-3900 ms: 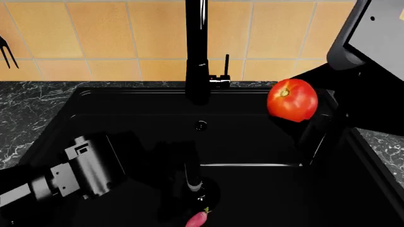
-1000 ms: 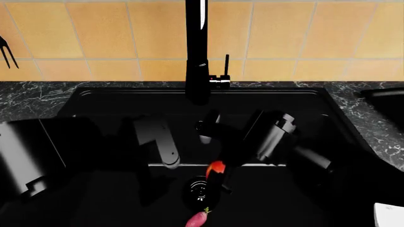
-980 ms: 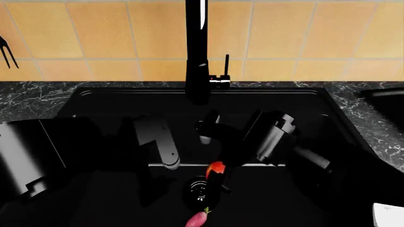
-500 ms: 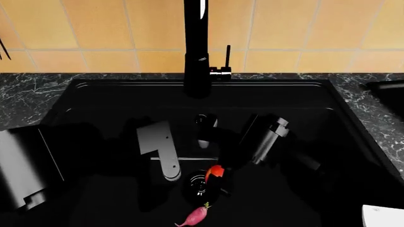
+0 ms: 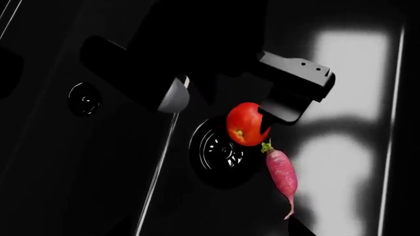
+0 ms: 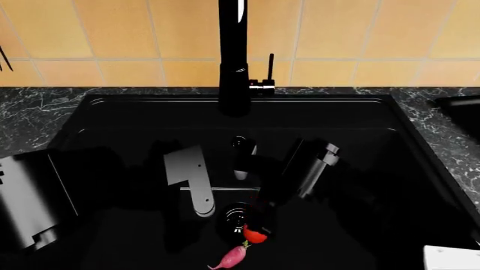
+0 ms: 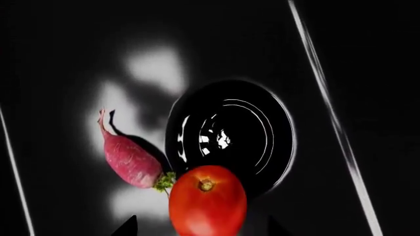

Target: Pick up the fruits and vegetables and place them in the sink. Turn on the sink faucet to wash them. Then turn the sink off and put them in the tray.

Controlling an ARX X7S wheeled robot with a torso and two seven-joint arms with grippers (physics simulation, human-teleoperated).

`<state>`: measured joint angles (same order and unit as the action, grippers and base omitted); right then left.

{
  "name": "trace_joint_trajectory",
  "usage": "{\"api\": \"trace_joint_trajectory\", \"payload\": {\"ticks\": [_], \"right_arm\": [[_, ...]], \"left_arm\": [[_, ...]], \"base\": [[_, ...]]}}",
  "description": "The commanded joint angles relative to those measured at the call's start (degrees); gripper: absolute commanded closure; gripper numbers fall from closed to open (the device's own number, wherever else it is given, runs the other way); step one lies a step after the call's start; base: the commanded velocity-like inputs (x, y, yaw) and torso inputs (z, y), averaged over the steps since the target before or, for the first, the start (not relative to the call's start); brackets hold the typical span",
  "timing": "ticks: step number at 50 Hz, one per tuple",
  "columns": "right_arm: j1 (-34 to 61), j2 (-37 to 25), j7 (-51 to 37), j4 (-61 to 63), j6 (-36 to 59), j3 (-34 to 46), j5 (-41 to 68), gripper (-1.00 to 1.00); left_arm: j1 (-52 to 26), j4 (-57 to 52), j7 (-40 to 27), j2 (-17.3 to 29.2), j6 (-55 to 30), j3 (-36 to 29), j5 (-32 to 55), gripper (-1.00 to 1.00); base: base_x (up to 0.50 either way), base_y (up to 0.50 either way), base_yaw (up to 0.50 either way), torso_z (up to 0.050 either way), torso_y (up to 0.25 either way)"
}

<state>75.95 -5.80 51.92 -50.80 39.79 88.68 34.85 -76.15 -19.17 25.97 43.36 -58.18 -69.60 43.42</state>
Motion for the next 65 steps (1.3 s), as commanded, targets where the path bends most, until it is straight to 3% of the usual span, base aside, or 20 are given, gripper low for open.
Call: {"api": "trace_joint_trajectory", "payload": {"ticks": [1, 15, 26, 38, 50, 65], "right_arm": [[0.8, -1.7, -0.9, 3.4, 1.8, -0.1, 0.3, -1.0], [3.4, -9.9, -6.4, 19.9, 8.1, -2.2, 3.2, -1.0], [6.8, -23.2, -18.0, 43.7, 18.0, -8.6, 9.6, -1.0], [8.4, -31.3, -28.0, 55.4, 22.4, -16.2, 14.6, -1.0], [11.5, -31.2, -40.6, 53.3, 26.9, -24.7, 16.4, -1.0], [16.6, -27.6, -46.6, 45.8, 29.3, -28.2, 14.4, -1.0]], "left_arm": [[0.1, -0.1, 0.1, 0.1, 0.4, -0.1, -0.1, -1.0], [0.3, 0.5, 0.9, 0.1, 0.9, -0.3, 0.1, -1.0], [1.4, 8.2, 3.3, -2.0, 1.1, -1.2, 0.3, -1.0], [4.3, 13.3, 0.7, -1.6, 2.9, 3.9, 4.0, -1.0], [5.6, 4.0, -5.6, 3.0, 6.9, 9.2, 5.8, -1.0], [2.0, -4.9, -11.2, 6.5, 0.7, 12.6, 10.5, -1.0]], "base": [[0.0, 0.0, 0.0, 0.0, 0.0], [0.0, 0.0, 0.0, 0.0, 0.0], [0.0, 0.0, 0.0, 0.0, 0.232], [0.0, 0.0, 0.0, 0.0, 0.029], [0.0, 0.0, 0.0, 0.0, 0.0], [0.0, 0.0, 0.0, 0.0, 0.0]]}}
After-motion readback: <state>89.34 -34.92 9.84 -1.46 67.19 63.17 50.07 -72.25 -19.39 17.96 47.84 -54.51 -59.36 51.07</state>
